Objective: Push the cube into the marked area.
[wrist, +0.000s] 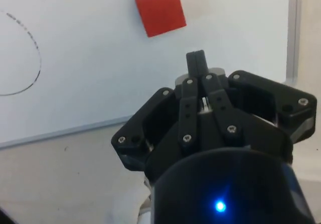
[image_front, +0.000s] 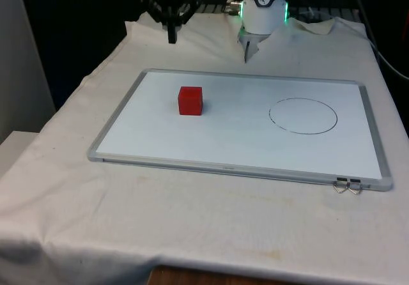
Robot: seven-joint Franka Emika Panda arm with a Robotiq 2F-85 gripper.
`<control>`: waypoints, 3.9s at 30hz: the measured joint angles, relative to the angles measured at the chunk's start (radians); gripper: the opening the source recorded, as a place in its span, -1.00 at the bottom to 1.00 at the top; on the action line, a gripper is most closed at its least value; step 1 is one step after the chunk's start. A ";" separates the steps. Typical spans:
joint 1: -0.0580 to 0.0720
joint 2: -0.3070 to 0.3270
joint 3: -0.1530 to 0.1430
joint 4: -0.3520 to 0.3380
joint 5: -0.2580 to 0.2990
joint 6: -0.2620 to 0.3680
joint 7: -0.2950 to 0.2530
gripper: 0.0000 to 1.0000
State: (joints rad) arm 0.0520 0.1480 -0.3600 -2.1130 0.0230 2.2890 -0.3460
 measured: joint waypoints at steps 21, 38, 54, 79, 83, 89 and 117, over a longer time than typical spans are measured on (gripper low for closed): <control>-0.005 0.169 -0.048 -0.004 0.121 0.138 -0.149 -0.99; -0.007 0.299 -0.041 -0.005 0.200 0.246 -0.221 -0.99; -0.005 0.307 -0.027 -0.029 0.314 0.277 -0.283 -0.99; -0.004 0.290 0.035 -0.012 0.416 0.220 -0.325 -0.99; -0.003 0.292 0.051 -0.005 0.426 0.212 -0.323 -0.99; 0.000 0.292 0.071 -0.006 0.438 0.204 -0.316 -0.99; 0.010 0.287 0.168 -0.016 0.550 0.162 -0.317 -0.99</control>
State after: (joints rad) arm 0.0620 0.4350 -0.1920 -2.1290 0.5730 2.4510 -0.6630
